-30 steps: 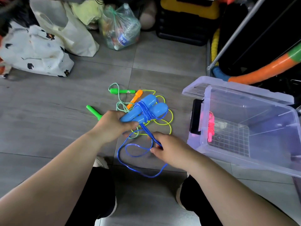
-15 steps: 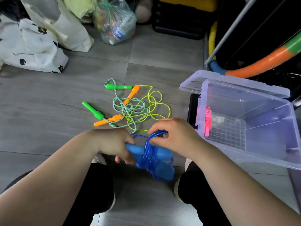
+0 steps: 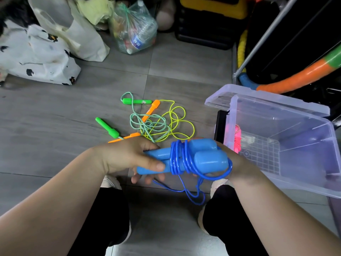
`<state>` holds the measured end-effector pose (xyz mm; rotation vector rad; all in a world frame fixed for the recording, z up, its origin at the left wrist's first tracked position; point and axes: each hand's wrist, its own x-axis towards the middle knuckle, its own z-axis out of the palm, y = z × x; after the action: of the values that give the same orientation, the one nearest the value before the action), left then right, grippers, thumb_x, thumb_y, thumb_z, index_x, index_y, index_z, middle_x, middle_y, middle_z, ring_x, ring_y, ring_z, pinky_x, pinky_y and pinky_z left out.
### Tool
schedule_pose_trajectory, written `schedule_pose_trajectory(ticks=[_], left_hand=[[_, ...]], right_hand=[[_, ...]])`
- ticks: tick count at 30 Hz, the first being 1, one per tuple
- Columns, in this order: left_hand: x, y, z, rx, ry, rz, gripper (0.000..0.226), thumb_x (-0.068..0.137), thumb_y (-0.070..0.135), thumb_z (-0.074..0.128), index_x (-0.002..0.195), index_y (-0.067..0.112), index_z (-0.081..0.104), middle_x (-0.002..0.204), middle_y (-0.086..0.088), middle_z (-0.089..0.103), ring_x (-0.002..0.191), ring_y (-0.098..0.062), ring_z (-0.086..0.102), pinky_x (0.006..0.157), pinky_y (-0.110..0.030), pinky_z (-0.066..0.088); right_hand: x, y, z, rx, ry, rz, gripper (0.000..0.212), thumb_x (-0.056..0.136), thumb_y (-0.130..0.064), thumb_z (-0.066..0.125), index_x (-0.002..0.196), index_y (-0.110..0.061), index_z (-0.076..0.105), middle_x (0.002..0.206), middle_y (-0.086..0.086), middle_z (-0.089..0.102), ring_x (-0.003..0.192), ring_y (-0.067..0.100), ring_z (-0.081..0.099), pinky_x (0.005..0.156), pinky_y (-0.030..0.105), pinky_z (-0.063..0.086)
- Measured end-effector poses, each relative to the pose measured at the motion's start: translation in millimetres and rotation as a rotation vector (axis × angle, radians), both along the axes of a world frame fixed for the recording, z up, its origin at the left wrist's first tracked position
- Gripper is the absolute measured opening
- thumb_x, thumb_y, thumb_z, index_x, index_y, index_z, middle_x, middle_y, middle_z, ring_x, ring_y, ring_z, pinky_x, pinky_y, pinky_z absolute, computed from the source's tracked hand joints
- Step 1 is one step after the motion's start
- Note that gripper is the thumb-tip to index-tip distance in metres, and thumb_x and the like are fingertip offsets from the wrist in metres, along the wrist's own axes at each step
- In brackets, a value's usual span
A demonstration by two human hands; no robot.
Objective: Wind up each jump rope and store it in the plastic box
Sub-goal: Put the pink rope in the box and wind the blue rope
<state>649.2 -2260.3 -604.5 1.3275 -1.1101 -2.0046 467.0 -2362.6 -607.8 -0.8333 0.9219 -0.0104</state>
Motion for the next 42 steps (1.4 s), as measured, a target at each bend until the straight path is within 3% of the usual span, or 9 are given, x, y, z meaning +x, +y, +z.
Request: schedule_pose_trajectory(ticks=[3, 8, 12, 22, 27, 32, 37, 40, 42], left_hand=[[-1, -2, 2, -0.008, 0.085, 0.197, 0.043, 0.031, 0.037, 0.084, 0.060, 0.008, 0.068, 0.056, -0.005, 0.068, 0.038, -0.010, 0.054, 0.029, -0.013, 0.035], [-1, -12, 2, 0.050, -0.186, 0.605, 0.006, 0.073, 0.012, 0.064, 0.072, 0.007, 0.060, 0.046, 0.002, 0.064, 0.035, -0.006, 0.051, 0.032, -0.013, 0.031], [-2, -11, -14, 0.078, -0.730, 0.379, 0.016, 0.078, 0.025, 0.062, 0.075, 0.009, 0.063, 0.059, -0.001, 0.065, 0.050, -0.015, 0.057, 0.042, -0.016, 0.039], [-4, -13, -26, 0.003, -0.918, 0.154, 0.028, 0.078, 0.028, 0.066, 0.056, 0.022, 0.049, 0.046, 0.003, 0.053, 0.046, -0.005, 0.049, 0.055, -0.022, 0.037], [-12, -7, -26, 0.061, -0.734, -0.188, 0.026, 0.074, 0.022, 0.069, 0.053, 0.021, 0.055, 0.035, 0.010, 0.053, 0.037, -0.001, 0.052, 0.048, -0.012, 0.039], [-17, -7, -5, 0.100, -0.365, -0.354, 0.019, 0.081, 0.014, 0.064, 0.065, 0.023, 0.058, 0.044, 0.013, 0.060, 0.043, 0.000, 0.055, 0.037, -0.011, 0.035], [-8, -4, 4, 0.039, -0.058, -0.157, 0.032, 0.048, 0.041, 0.079, 0.065, 0.019, 0.064, 0.057, 0.005, 0.067, 0.047, -0.011, 0.057, 0.038, -0.016, 0.038], [-3, -3, -1, 0.042, 0.092, 0.117, 0.043, 0.035, 0.037, 0.083, 0.063, 0.011, 0.065, 0.054, -0.004, 0.067, 0.039, -0.012, 0.057, 0.032, -0.010, 0.033], [-3, -5, 1, 0.067, 0.113, 0.293, 0.028, 0.042, 0.021, 0.068, 0.063, 0.004, 0.062, 0.052, -0.008, 0.066, 0.036, -0.014, 0.055, 0.030, -0.010, 0.031]], right_hand=[[3, 11, 3, -0.290, 0.078, 0.266, 0.012, 0.078, -0.021, 0.066, 0.066, -0.020, 0.065, 0.059, 0.001, 0.068, 0.039, 0.002, 0.055, 0.067, 0.032, 0.056], [22, 40, -5, -0.788, 0.200, 0.697, 0.024, 0.094, -0.022, 0.040, 0.117, -0.023, 0.047, 0.067, -0.008, 0.058, 0.051, 0.016, 0.054, 0.056, 0.021, 0.042], [19, 39, -3, -1.156, 0.365, 0.829, 0.024, 0.092, -0.026, 0.042, 0.111, -0.015, 0.052, 0.102, 0.010, 0.063, 0.097, 0.030, 0.056, 0.068, 0.030, 0.036], [13, 23, 3, -1.442, 0.298, 0.766, 0.023, 0.087, -0.032, 0.049, 0.101, -0.020, 0.063, 0.089, 0.006, 0.064, 0.086, 0.026, 0.054, 0.054, 0.026, 0.026], [12, 24, 6, -1.428, 0.211, 0.730, 0.019, 0.080, -0.036, 0.062, 0.093, -0.023, 0.068, 0.084, -0.001, 0.069, 0.083, 0.021, 0.056, 0.066, 0.023, 0.026], [10, 14, 8, -0.894, 0.058, 0.532, 0.023, 0.067, -0.017, 0.076, 0.065, -0.028, 0.057, 0.049, -0.021, 0.057, 0.050, -0.004, 0.050, 0.054, 0.011, 0.038], [7, -4, 2, -0.518, -0.080, 0.329, 0.018, 0.082, 0.004, 0.054, 0.077, -0.013, 0.059, 0.050, -0.017, 0.062, 0.052, -0.009, 0.055, 0.056, 0.005, 0.043], [9, 1, -7, -0.907, 0.104, -0.163, 0.004, 0.074, -0.022, 0.053, 0.078, -0.020, 0.053, 0.039, -0.027, 0.054, 0.051, -0.005, 0.054, 0.065, 0.008, 0.042], [12, 10, -5, -0.860, 0.131, 0.304, 0.019, 0.072, -0.032, 0.051, 0.054, -0.029, 0.045, 0.037, -0.014, 0.052, 0.048, 0.000, 0.045, 0.068, 0.019, 0.041]])
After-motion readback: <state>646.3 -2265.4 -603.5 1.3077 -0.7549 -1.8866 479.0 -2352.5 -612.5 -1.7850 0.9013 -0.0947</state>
